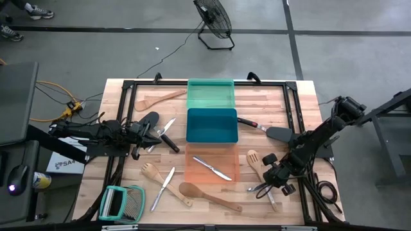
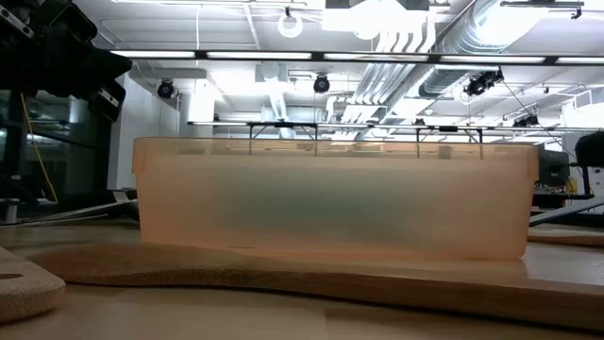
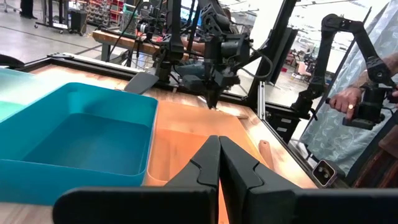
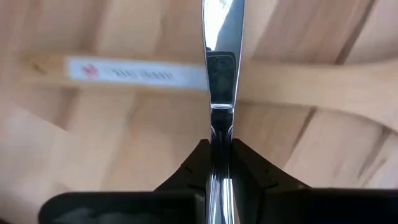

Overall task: Pick & Place Kitchen Items
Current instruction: Put the silver knife into the orange bin

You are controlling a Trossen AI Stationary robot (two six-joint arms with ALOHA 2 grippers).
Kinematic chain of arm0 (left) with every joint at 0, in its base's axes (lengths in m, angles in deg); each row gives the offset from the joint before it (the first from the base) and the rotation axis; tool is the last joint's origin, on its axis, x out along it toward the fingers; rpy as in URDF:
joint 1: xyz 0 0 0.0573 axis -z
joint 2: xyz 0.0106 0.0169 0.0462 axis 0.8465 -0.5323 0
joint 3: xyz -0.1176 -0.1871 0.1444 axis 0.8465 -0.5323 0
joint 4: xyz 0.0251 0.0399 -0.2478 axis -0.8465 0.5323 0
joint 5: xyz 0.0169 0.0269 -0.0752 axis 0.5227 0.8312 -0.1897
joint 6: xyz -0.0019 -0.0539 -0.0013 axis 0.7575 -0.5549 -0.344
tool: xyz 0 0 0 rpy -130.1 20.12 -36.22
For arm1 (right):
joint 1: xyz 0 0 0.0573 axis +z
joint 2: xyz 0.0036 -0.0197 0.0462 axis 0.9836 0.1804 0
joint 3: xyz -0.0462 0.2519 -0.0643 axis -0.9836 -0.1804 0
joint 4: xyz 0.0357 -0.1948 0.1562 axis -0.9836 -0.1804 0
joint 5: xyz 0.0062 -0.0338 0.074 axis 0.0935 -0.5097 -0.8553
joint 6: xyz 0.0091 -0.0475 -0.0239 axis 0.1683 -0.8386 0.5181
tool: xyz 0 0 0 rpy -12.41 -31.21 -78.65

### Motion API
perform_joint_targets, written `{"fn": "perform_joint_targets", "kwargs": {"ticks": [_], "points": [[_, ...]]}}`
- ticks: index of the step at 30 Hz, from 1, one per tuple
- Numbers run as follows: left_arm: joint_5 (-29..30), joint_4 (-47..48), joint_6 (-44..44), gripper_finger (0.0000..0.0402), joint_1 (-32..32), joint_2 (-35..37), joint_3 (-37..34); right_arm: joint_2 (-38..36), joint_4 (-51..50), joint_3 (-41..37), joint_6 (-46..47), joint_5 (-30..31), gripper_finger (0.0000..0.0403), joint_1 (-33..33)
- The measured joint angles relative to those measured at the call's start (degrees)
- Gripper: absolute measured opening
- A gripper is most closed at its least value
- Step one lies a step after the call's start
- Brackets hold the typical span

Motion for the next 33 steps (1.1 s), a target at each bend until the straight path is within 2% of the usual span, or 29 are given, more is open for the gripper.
{"fn": "perform_joint_targets", "kwargs": {"ticks": [7,21,25,33], "points": [[0.0,0.0,0.0,0.0000,0.0,0.0,0.0,-4.3,-2.6,3.5,1.3,0.0,0.0030,1.8],[0.0,0.0,0.0,0.0000,0.0,0.0,0.0,-14.8,-2.8,13.1,0.8,11.2,0.0030,2.6],[0.0,0.0,0.0,0.0000,0.0,0.0,0.0,-17.0,1.4,13.9,-1.3,16.5,0.0030,2.6],[0.0,0.0,0.0,0.0000,0.0,0.0,0.0,-19.1,17.7,14.0,-9.7,24.5,0.0030,1.6]]}}
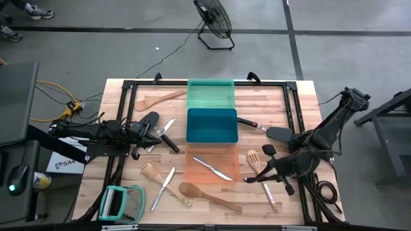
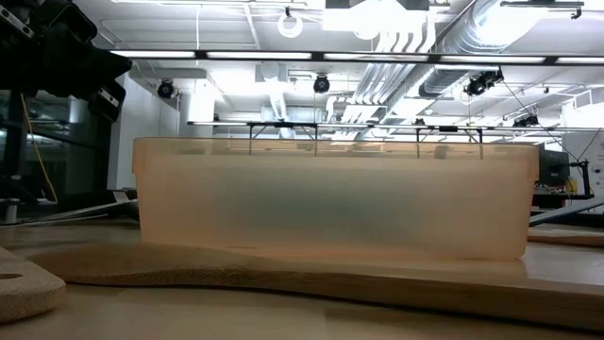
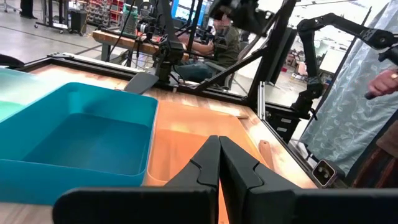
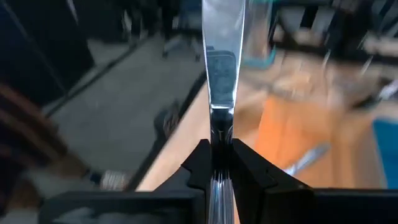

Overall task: Pick & Place Kitchen Items
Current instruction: Put the silver knife into the orange bin

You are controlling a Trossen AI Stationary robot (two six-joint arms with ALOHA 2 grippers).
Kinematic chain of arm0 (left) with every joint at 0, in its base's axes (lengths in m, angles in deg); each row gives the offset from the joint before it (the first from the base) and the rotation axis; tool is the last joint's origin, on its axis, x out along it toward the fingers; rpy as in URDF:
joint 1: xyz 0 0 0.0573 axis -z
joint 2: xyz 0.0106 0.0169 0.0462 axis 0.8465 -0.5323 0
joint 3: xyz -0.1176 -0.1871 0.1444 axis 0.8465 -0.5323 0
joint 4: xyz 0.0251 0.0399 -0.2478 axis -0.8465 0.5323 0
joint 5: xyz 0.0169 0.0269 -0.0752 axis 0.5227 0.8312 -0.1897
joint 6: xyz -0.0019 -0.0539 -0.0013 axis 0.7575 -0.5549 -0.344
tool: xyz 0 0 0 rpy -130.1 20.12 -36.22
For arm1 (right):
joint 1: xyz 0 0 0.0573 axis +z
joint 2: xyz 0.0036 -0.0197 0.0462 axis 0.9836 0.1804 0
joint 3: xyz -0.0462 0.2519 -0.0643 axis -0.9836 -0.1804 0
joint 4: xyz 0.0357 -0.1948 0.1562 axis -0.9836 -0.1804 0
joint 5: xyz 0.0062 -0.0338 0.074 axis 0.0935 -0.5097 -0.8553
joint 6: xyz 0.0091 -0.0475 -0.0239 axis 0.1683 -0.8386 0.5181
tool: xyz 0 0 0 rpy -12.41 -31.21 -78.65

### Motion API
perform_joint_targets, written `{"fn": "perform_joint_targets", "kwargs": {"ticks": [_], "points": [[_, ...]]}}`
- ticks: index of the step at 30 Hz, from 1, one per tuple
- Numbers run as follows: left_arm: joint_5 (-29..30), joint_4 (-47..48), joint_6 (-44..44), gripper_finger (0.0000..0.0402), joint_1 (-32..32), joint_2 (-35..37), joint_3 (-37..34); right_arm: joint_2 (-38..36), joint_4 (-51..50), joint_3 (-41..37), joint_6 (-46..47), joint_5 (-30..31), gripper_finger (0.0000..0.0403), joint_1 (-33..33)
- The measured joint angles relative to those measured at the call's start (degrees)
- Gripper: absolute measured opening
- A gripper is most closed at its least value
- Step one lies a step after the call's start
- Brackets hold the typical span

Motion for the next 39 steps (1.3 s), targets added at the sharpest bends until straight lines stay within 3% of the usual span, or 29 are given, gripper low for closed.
{"fn": "perform_joint_targets", "kwargs": {"ticks": [11,26,31,39], "points": [[0.0,0.0,0.0,0.0000,0.0,0.0,0.0,0.0,15.7,0.0,-7.7,-0.3,0.0030,-5.0],[0.0,0.0,0.0,0.0000,0.0,0.0,0.0,0.0,19.7,0.1,-8.4,-9.3,0.0030,-12.3],[0.0,0.0,0.0,0.0000,0.0,0.0,0.0,0.9,20.2,0.1,-8.2,-9.1,0.0030,-14.3],[0.0,0.0,0.0,0.0000,0.0,0.0,0.0,4.6,23.9,0.1,-7.5,0.0,0.0030,-15.0]]}}
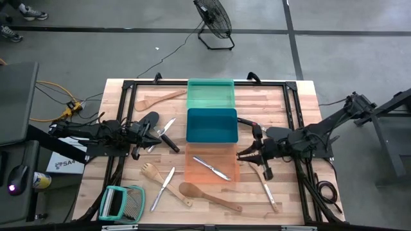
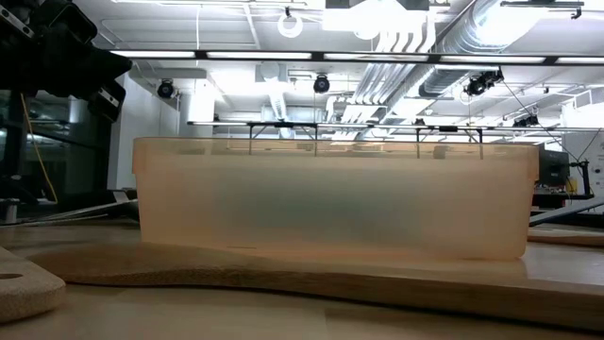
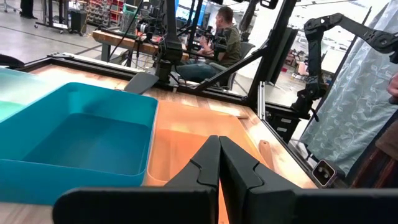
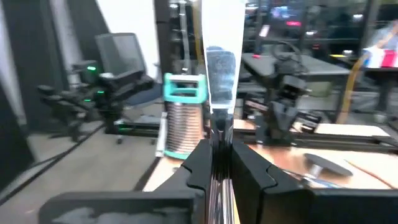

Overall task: Pick & Place Kitchen Items
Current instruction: Put the silver knife into the orange bin

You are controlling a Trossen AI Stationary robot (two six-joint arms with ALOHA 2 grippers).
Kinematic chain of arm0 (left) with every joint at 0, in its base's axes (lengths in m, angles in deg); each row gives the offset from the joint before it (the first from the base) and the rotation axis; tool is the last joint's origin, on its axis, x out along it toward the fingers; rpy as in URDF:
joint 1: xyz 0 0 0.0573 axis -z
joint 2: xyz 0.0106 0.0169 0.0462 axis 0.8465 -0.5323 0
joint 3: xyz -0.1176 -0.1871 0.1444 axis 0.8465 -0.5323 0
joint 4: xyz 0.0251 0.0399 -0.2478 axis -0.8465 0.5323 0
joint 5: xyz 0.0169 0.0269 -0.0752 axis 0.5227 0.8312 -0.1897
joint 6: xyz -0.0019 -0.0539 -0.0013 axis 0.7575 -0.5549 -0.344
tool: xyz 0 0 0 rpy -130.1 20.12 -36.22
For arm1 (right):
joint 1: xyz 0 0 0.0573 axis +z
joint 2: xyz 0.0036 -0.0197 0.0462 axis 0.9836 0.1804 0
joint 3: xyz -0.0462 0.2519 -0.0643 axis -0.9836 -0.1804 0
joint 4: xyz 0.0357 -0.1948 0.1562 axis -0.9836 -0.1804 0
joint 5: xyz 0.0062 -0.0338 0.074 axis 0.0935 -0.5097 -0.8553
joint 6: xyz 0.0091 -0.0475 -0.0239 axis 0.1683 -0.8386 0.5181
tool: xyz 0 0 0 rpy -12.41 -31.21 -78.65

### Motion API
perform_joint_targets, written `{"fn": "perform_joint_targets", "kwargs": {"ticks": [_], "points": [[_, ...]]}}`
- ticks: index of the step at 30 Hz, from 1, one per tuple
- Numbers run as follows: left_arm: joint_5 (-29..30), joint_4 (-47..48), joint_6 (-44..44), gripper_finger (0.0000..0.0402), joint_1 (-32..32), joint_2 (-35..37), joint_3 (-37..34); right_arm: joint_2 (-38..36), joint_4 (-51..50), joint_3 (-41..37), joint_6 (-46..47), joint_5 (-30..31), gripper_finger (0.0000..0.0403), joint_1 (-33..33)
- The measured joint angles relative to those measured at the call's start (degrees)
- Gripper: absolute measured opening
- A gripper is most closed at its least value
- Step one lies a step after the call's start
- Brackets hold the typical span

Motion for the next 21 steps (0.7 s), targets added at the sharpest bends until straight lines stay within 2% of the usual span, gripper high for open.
{"fn": "perform_joint_targets", "kwargs": {"ticks": [4,9,17,21], "points": [[0.0,0.0,0.0,0.0000,0.0,0.0,0.0,2.7,0.1,0.0,2.6,3.3,0.0030,0.0],[0.0,0.0,0.0,0.0000,0.0,0.0,0.0,7.2,0.0,0.0,11.7,5.9,0.0030,-1.1],[0.0,0.0,0.0,0.0000,0.0,0.0,0.0,14.3,-1.2,0.0,24.3,5.1,0.0030,-3.8],[0.0,0.0,0.0,0.0000,0.0,0.0,0.0,16.4,-9.5,3.3,28.0,3.2,0.0030,-5.9]]}}
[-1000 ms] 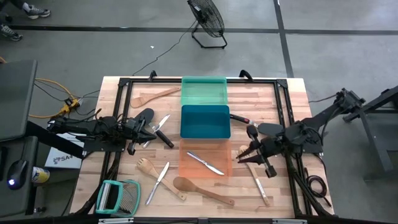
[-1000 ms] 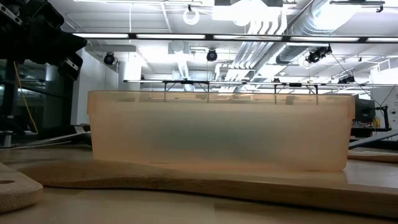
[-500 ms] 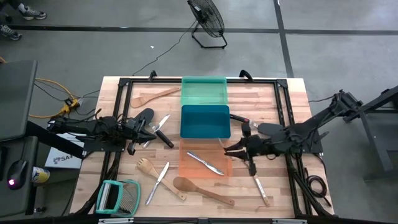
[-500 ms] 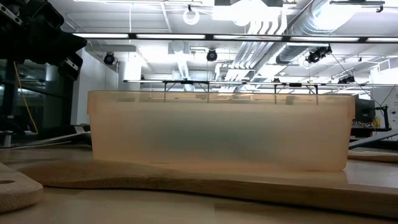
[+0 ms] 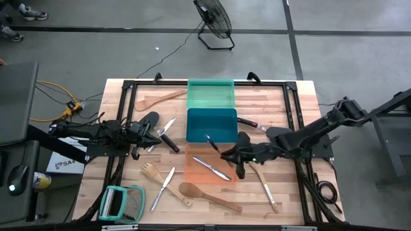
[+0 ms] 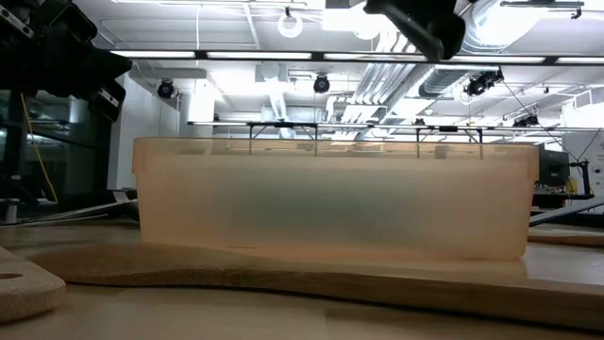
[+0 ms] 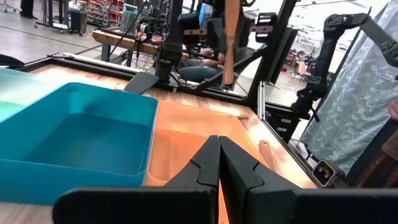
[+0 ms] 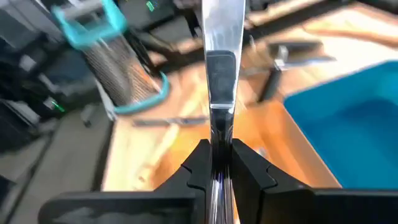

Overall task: Pick & Place Kitchen Items
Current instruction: Put the silver knife into the orange bin

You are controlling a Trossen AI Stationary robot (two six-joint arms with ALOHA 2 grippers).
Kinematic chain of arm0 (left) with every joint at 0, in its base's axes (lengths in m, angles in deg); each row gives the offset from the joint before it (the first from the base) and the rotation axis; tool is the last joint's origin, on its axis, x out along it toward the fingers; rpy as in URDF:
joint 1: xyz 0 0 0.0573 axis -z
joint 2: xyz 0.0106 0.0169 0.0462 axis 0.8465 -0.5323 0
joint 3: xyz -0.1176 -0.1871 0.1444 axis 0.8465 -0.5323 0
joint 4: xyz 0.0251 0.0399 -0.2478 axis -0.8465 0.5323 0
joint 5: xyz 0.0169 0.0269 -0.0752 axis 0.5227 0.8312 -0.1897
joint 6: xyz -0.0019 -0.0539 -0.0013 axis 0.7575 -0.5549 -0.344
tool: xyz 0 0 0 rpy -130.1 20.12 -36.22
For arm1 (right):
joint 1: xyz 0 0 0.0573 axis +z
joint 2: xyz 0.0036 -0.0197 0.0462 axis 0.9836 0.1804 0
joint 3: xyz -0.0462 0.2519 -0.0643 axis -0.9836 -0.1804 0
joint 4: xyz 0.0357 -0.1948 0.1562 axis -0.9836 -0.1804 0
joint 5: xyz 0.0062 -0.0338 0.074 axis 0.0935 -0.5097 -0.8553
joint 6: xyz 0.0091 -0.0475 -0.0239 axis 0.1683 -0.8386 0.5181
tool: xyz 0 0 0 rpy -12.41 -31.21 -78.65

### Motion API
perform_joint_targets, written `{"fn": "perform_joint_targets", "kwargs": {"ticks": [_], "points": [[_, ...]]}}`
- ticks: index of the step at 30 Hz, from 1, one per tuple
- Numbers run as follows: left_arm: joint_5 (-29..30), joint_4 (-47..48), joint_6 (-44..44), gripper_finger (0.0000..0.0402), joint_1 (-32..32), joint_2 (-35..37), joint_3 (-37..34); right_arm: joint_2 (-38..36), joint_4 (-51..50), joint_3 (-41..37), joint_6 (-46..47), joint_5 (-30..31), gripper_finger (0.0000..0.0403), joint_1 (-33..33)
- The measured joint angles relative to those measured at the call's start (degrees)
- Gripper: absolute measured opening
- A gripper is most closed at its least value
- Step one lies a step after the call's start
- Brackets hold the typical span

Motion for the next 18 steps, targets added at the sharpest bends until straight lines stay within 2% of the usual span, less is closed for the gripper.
{"fn": "perform_joint_targets", "kwargs": {"ticks": [6,11,18], "points": [[0.0,0.0,0.0,0.0000,0.0,0.0,0.0,4.8,-17.2,10.1,1.0,-5.0,0.0030,-3.6],[0.0,0.0,0.0,0.0000,0.0,0.0,0.0,11.3,-27.8,17.5,3.4,-11.1,0.0030,-6.2],[0.0,0.0,0.0,0.0000,0.0,0.0,0.0,19.3,-32.7,23.0,4.2,-16.6,0.0030,-8.5]]}}
